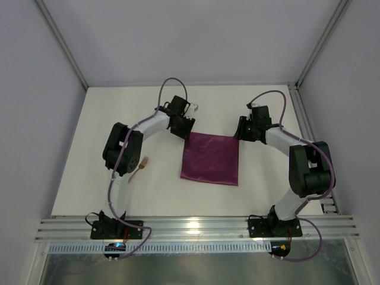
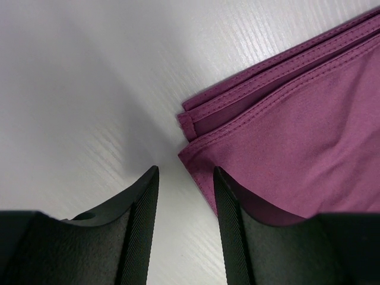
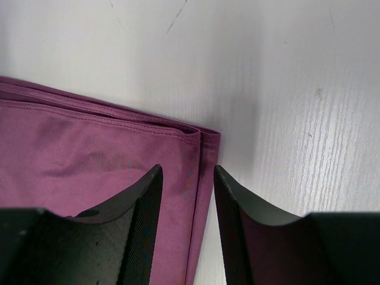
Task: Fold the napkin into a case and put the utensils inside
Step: Pick up the top corner of the square folded napkin from the center of the board.
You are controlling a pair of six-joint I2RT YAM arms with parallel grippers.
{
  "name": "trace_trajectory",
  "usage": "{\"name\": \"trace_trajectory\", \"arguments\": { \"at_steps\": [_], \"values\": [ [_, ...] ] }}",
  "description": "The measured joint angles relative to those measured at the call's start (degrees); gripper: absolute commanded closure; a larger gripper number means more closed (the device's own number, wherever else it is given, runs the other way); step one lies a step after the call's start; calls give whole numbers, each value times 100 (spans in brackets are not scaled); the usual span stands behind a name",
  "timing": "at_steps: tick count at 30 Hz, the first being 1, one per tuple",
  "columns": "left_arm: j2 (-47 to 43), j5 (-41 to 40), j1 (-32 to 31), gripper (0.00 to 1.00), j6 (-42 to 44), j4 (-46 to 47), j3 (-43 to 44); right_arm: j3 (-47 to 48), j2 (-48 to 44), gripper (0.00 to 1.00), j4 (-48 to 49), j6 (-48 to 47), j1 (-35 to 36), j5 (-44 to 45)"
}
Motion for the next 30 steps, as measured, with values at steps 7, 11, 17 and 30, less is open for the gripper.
{"name": "trace_trajectory", "arguments": {
  "at_steps": [7, 11, 17, 30],
  "values": [
    [116, 170, 0, 69, -31, -20, 170, -98, -9, 56, -44, 0, 0, 24],
    [214, 216, 0, 73, -28, -22, 282, -109, -9, 56, -44, 0, 0, 24],
    [264, 234, 0, 87, -28, -37, 350, -114, -9, 56, -48, -9, 0, 31],
    [234, 269, 0, 100, -26, -114, 350, -278, -9, 56, -42, -11, -24, 22]
  ]
}}
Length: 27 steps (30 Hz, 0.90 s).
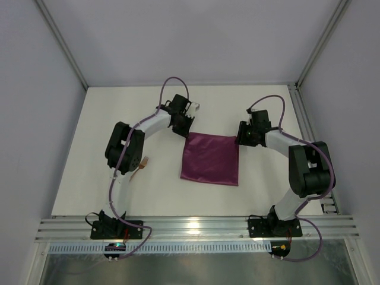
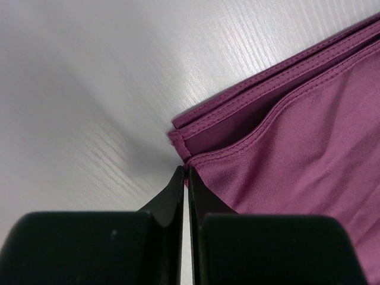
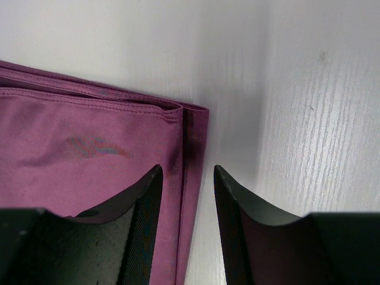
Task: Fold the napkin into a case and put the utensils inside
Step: Pick up the top corner of the square folded napkin from the center of the board, then fold the top corner of the square-folded napkin at the center of the board.
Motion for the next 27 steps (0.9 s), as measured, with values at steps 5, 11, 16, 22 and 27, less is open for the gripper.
{"name": "trace_trajectory", "arguments": {
  "at_steps": [5, 11, 16, 22, 27],
  "values": [
    [-149, 44, -2, 100, -22, -50, -68, -63, 0, 56, 2, 0, 0, -4],
    [-686, 52, -96, 100, -17, -79, -223, -127, 0, 56, 4, 4, 0, -22],
    [-1001, 50, -361, 100, -11, -103, -363, -179, 0, 56, 33, 20, 0, -26],
    [-1165, 68, -1075, 100, 2, -221, -479, -192, -4, 56, 44, 26, -7, -26],
    [-1204, 208, -1908, 100, -4, -291, -463, -306, -114, 55, 76, 90, -157, -162]
  ]
}}
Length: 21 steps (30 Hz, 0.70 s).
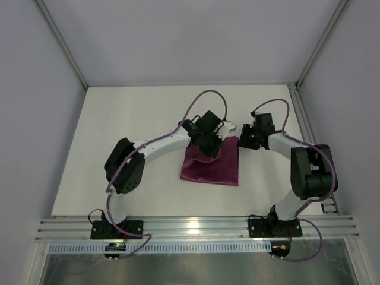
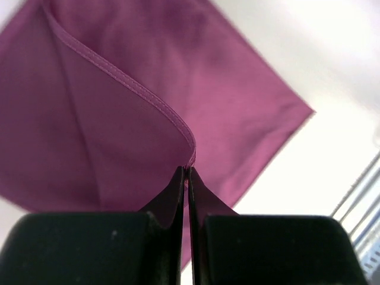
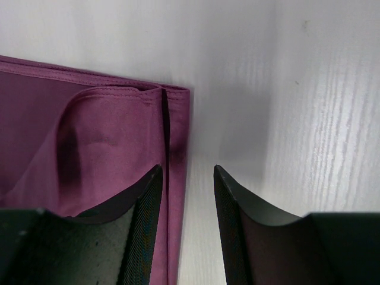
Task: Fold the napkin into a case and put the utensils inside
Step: Fold the top corner of the square-folded napkin at the center of the board.
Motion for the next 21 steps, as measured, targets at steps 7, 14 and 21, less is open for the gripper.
{"name": "trace_trajectory", "arguments": {
  "at_steps": [7, 14, 21],
  "values": [
    [59, 175, -723, 100, -59, -197, 457, -208, -638, 56, -39, 94, -378, -149],
    [452, 153, -1025, 100, -146, -195, 546, -413, -1115, 56, -74, 81, -369, -197],
    [970, 81, -1322, 100, -146, -245, 732, -671, -1187, 56, -162, 79, -369, -236]
  ]
}}
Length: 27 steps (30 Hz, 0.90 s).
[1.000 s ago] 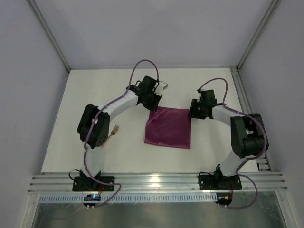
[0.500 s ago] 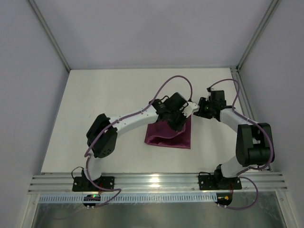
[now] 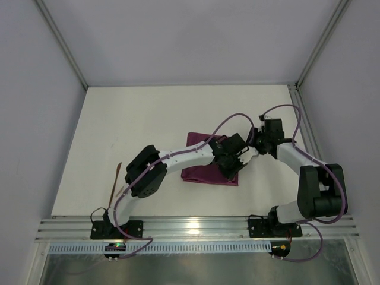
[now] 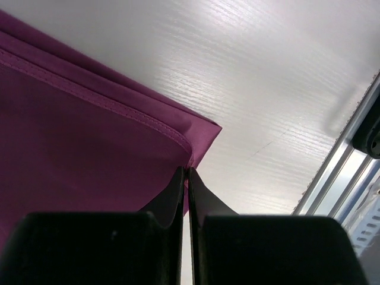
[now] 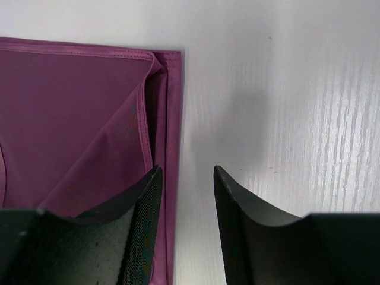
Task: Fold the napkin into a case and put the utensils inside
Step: Fold the top corner of the square-folded napkin at the center of the board.
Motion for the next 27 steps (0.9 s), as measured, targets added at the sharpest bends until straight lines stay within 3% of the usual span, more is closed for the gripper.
{"name": "trace_trajectory", "arguments": {
  "at_steps": [14, 15, 16, 19, 24, 27],
  "values": [
    [243, -225, -254, 99, 28, -13, 400, -236, -267, 55, -94, 0, 0, -81],
    [282, -232, -254, 93, 28, -11, 431, -249, -280, 55, -105, 0, 0, -83],
    [326, -243, -254, 82, 35, -13, 455, -258, -293, 54, -116, -2, 0, -83],
    [442, -240, -247, 65, 46, -22, 470, -278, -369, 53, -170, -2, 0, -105],
    [525, -20, -249, 51, 28, -350, 654, -280, -509, 52, -219, -4, 0, -146],
    [485, 81, -260, 50, 31, -627, 922, -280, -708, 52, -315, -4, 0, -166]
  ]
}}
